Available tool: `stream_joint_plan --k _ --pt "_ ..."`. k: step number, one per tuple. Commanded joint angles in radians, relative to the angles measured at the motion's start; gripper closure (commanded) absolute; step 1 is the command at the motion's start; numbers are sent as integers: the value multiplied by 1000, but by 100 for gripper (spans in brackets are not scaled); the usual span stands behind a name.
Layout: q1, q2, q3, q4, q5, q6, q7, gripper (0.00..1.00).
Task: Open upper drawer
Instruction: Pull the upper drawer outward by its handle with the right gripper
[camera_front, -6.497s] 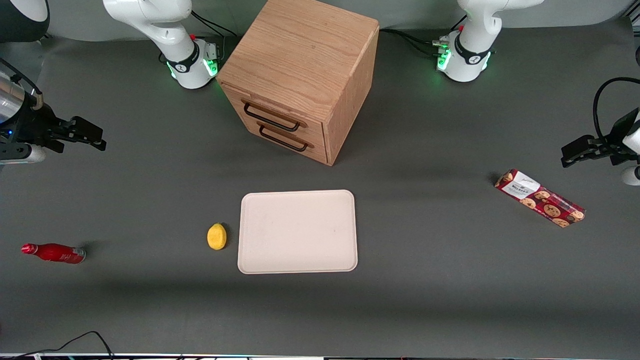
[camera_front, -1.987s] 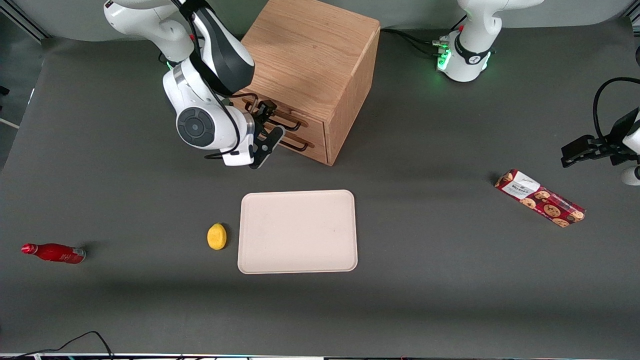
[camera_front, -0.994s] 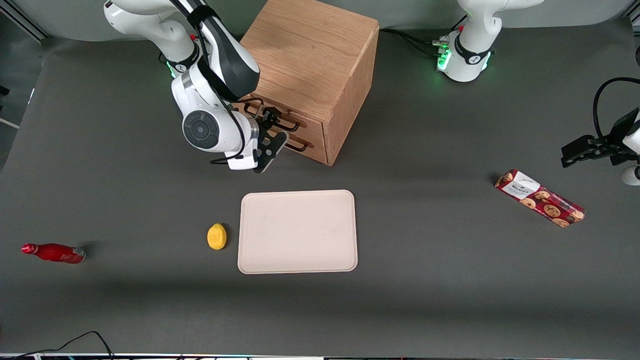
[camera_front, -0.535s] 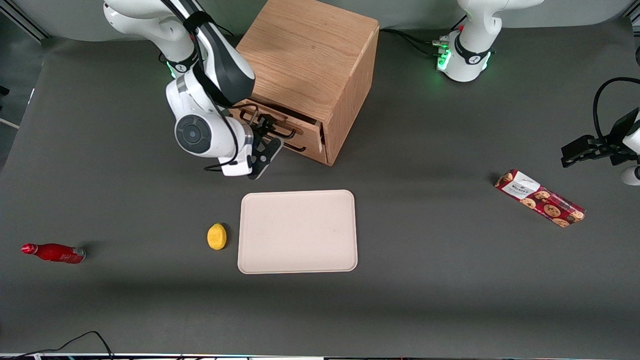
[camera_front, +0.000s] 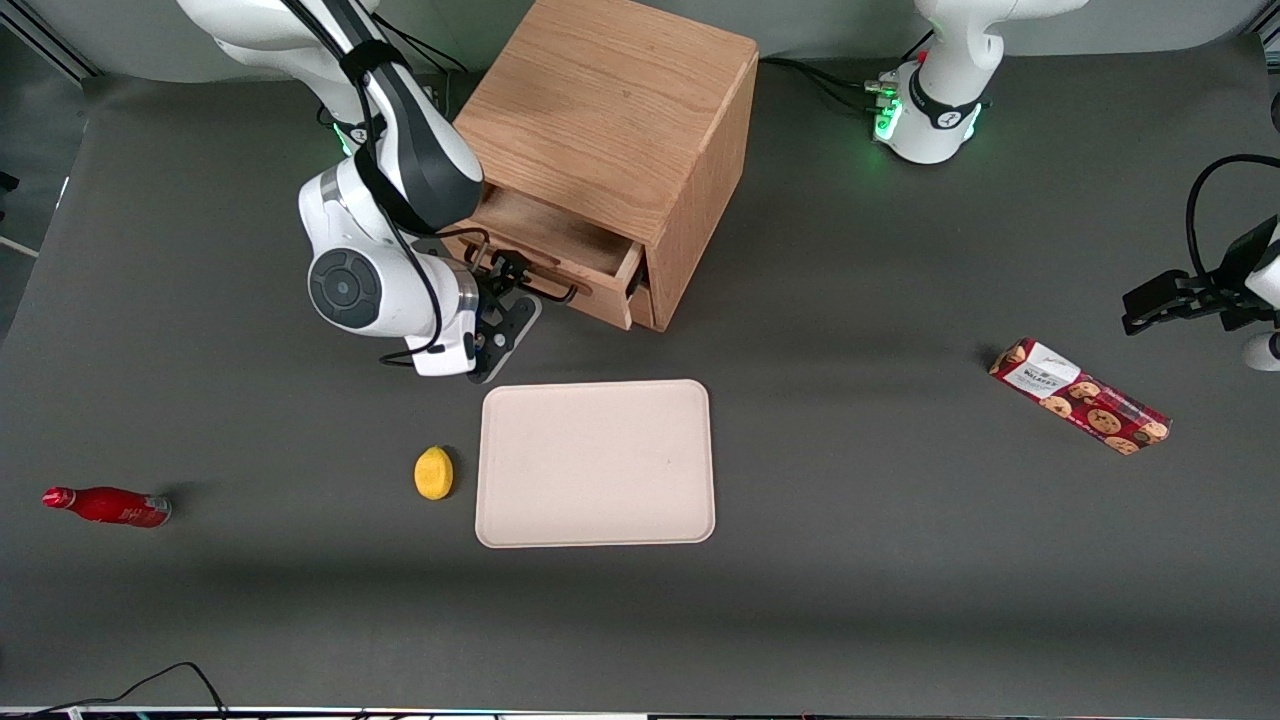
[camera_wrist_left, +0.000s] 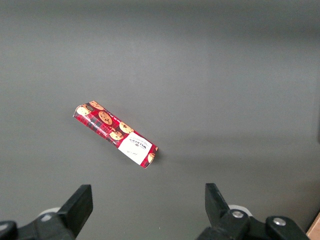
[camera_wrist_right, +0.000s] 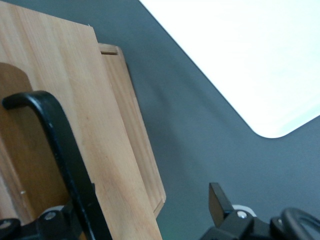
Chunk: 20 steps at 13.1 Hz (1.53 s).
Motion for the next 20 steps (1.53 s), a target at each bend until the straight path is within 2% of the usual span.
stream_joint_plan --k 1,7,11,20 --pt "-34 49 29 70 -27 -5 -24 0" --pt "-85 83 43 127 -41 -11 -67 0" --pt "-140 101 75 156 -76 -12 -99 0" --pt "-175 133 72 211 -104 -15 -156 0"
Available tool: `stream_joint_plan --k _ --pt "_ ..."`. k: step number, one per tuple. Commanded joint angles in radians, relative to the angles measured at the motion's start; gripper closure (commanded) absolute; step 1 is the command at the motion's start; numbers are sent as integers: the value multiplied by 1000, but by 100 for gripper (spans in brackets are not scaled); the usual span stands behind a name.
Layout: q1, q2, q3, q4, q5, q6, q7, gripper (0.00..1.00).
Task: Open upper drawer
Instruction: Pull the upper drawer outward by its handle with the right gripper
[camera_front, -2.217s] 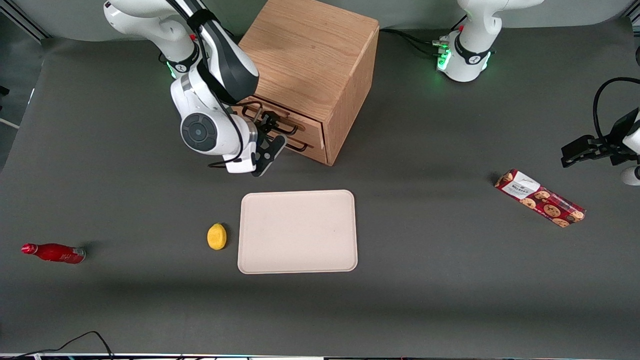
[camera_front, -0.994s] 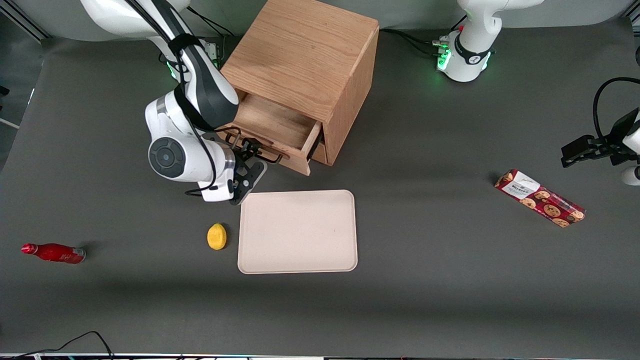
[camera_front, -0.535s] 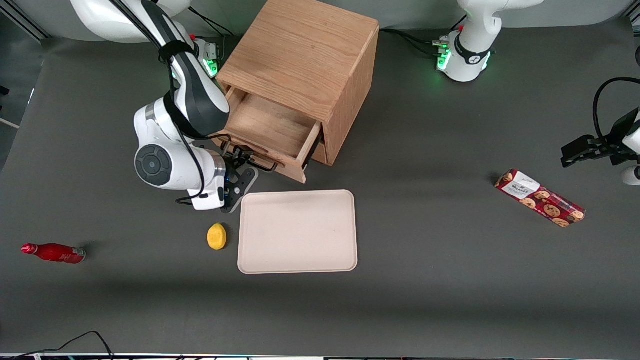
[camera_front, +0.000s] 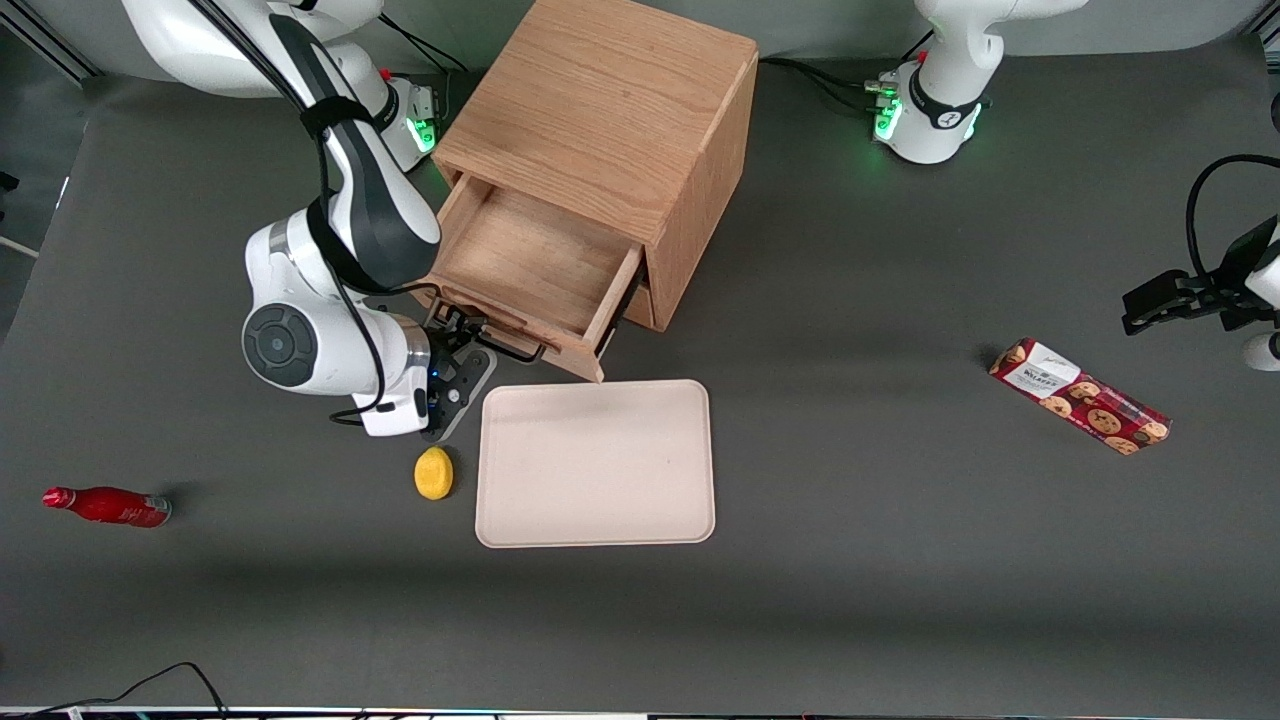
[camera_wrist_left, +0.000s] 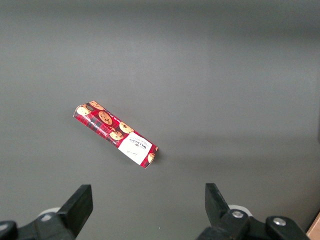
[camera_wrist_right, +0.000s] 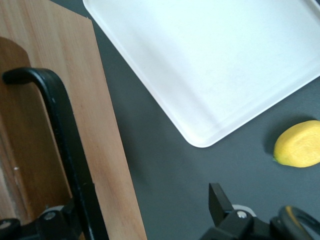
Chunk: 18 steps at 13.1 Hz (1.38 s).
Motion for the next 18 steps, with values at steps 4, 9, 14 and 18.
stream_joint_plan --k 4,9,14,18 --pt "-23 70 9 104 -11 -14 -49 0" --pt "-55 112 9 160 -11 -14 -106 0" --pt "-89 161 11 234 -15 -14 -144 0" --pt "-114 179 14 277 -33 -14 -173 0"
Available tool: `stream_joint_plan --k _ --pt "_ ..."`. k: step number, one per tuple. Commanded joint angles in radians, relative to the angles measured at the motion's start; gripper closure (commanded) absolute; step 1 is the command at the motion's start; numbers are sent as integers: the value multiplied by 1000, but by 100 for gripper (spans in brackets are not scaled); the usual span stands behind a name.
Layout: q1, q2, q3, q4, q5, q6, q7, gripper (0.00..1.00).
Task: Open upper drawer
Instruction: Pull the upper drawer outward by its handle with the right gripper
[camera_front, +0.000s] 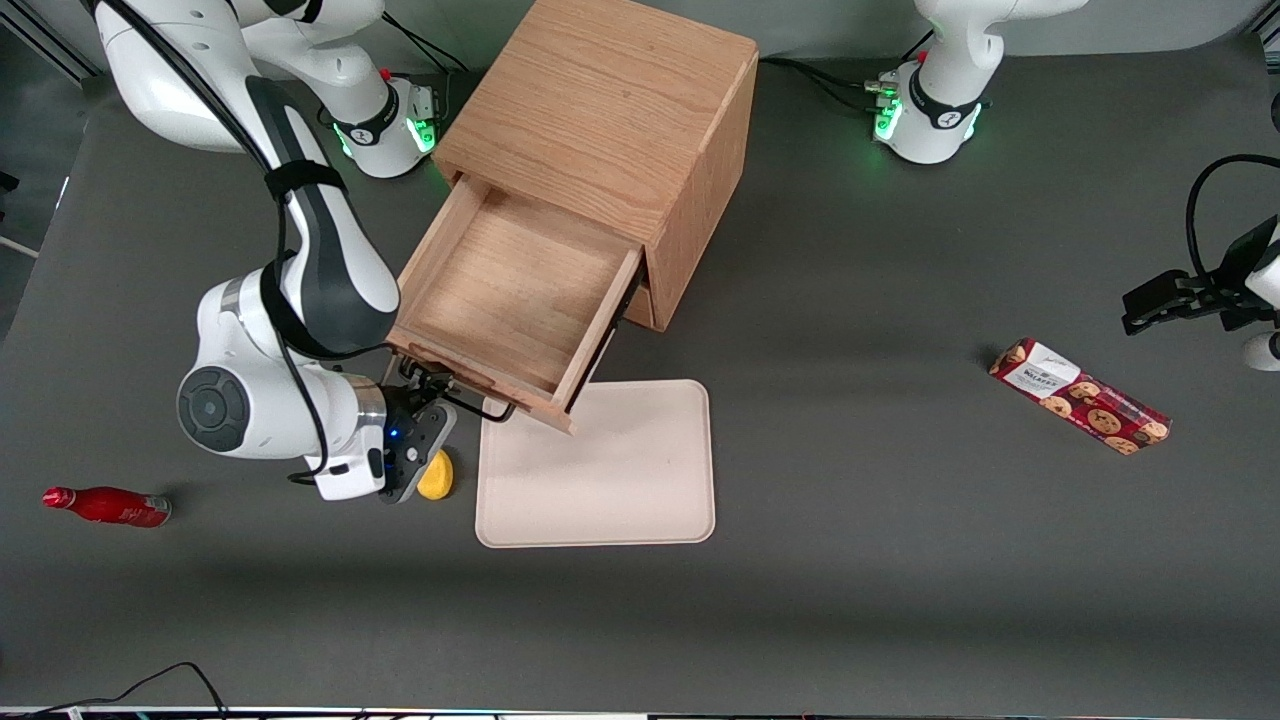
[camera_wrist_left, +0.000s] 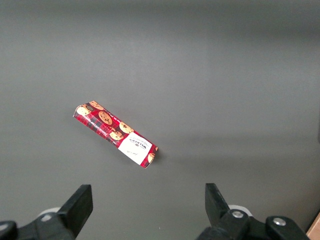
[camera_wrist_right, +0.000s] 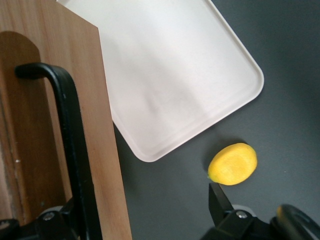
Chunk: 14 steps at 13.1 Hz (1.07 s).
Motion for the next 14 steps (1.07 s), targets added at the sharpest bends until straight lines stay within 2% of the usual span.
stream_joint_plan --k 1,6,14 --pt "-24 37 13 67 -22 -12 -39 0" --pt "-35 49 13 96 -17 -15 -62 0" --pt "-22 -118 8 92 -14 -125 -12 0"
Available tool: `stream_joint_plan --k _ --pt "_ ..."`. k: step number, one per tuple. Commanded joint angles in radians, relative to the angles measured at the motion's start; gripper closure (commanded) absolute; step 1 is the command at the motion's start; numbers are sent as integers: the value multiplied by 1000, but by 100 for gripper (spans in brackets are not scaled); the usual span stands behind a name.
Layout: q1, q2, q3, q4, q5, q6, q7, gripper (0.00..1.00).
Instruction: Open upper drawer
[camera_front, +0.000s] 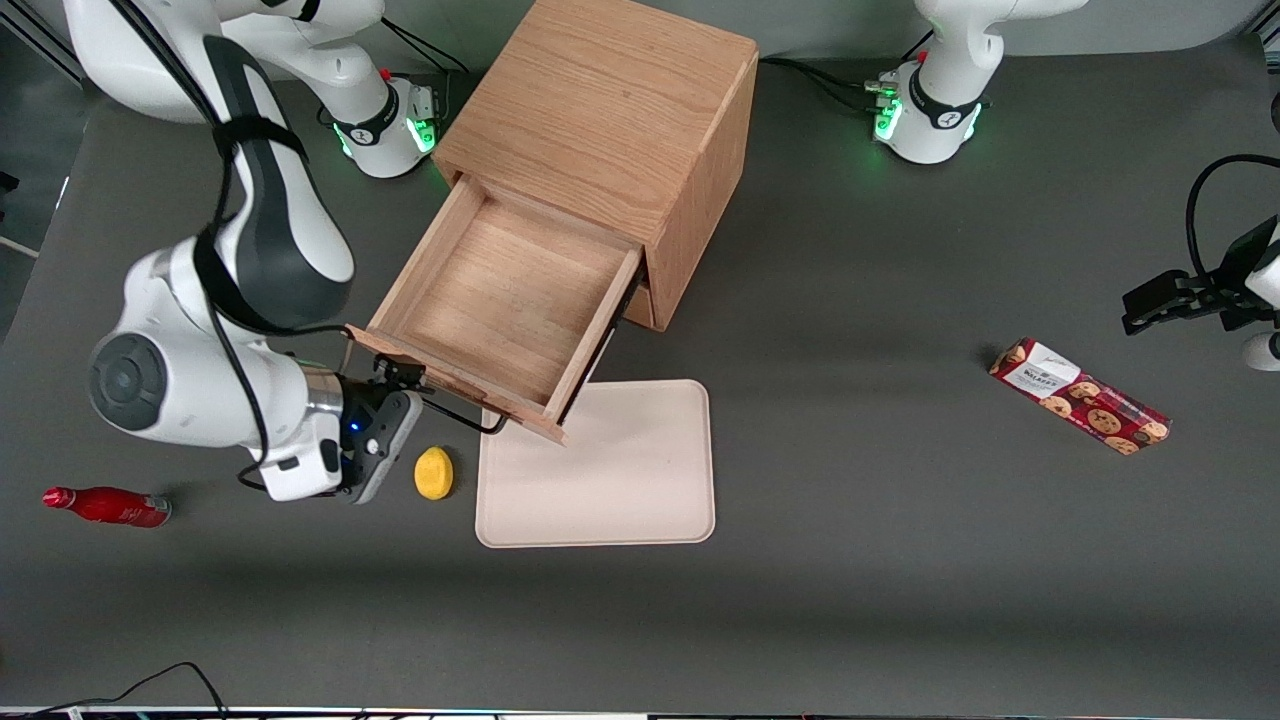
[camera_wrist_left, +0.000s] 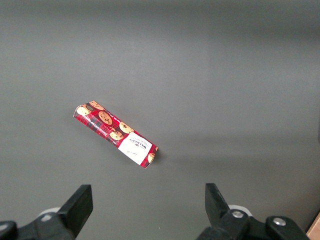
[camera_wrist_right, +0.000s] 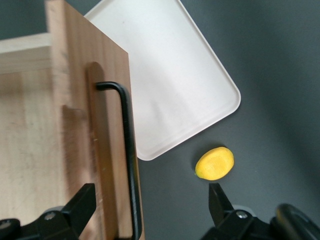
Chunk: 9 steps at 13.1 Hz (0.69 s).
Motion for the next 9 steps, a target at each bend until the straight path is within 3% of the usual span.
stream_joint_plan --k 1,4,6,9 --pt "-6 -79 -9 -6 -13 -70 22 0" --pt "-4 -165 -95 -55 -13 -116 80 0" --pt "-4 -218 -103 -118 -24 -118 279 0" --pt "2 -315 -74 -211 -120 -116 690 0"
